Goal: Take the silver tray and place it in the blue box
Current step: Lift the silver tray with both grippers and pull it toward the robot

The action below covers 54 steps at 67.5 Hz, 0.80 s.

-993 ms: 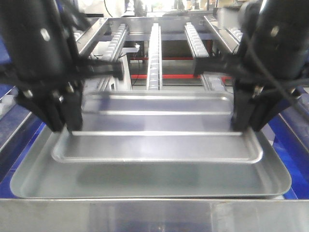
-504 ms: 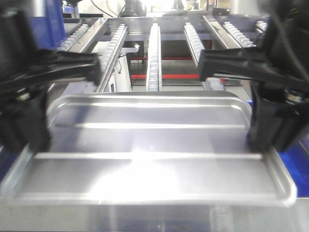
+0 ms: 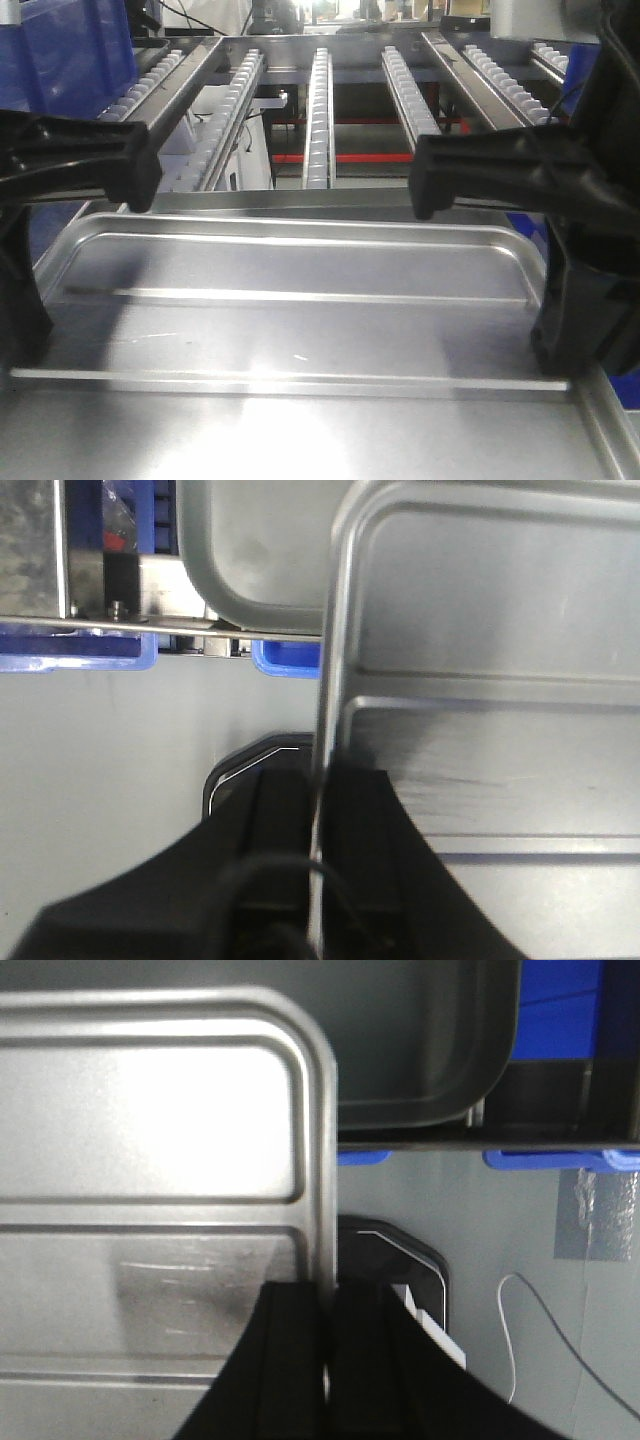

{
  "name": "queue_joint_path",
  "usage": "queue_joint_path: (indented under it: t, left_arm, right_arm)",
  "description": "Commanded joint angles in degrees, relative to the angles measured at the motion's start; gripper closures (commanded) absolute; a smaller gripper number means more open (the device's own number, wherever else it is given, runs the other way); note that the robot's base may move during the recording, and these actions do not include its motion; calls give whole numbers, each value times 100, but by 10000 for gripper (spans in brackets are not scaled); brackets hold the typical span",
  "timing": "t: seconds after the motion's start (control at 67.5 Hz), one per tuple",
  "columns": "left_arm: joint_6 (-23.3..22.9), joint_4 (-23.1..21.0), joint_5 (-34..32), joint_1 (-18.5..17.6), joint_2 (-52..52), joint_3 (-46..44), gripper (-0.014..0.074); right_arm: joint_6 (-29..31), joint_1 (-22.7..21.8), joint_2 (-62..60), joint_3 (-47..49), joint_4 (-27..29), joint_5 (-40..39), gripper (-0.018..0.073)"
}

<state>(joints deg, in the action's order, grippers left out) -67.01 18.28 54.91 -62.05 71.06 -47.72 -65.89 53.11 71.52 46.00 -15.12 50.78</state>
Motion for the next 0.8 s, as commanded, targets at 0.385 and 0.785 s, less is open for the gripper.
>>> queue_joint_path:
  t: [0.385, 0.785]
  left_arm:
    - [-73, 189, -25, -48, -171, -138, 604]
    - [-73, 189, -25, -48, -171, -138, 604]
  right_arm:
    - [-34, -5, -171, 130, -299, -55, 505]
    - [-34, -5, -171, 130, -299, -49, 505]
